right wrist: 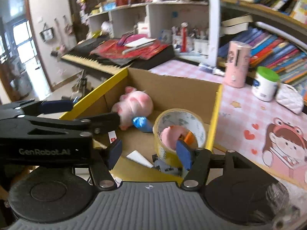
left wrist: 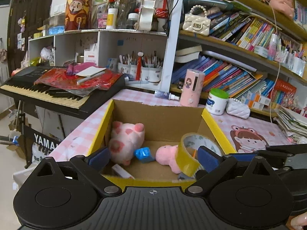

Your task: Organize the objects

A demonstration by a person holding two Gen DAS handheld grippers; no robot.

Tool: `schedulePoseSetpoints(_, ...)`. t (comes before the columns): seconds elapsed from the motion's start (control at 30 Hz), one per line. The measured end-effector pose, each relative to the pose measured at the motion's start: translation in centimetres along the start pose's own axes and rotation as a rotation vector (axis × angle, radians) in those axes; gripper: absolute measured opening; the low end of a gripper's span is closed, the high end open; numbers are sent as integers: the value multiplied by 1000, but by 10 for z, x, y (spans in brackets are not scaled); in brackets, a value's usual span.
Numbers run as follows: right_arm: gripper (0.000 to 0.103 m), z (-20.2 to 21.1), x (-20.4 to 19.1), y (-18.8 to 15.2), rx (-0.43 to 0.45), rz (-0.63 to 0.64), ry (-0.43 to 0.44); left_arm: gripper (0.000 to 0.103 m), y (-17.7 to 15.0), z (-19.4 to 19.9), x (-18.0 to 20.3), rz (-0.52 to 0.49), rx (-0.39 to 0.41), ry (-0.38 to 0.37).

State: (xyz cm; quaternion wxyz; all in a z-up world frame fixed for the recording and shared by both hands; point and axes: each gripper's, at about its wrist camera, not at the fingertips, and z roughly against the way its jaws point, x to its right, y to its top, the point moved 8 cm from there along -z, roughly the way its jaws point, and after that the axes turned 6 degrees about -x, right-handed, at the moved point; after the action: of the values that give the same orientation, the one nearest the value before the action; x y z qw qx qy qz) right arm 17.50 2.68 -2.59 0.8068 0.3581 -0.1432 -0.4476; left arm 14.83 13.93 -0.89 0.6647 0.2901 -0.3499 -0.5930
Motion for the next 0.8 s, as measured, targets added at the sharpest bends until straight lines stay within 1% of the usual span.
schedulePoseSetpoints(0.2,62,28,-8,-22,45,-48,-86,100,-19,27,0,-5,1,-19)
schedulePoseSetpoints(0.4,67,52,-26,-52,65,-76,-179,100,-44,53,-2,-13,-25,-17)
schedulePoseSetpoints(0.5,70,62,-34,-71,54,-90,-227,100,-59,63,0,-35,-48,11)
schedulePoseSetpoints(0.67,85,71,-41,-106,18,-143,-325,100,-83,77,7,-125,-73,82)
schedulePoseSetpoints(0.8,89,79,-36,-137,-33,-212,-415,100,-97,83,14,-171,-99,89)
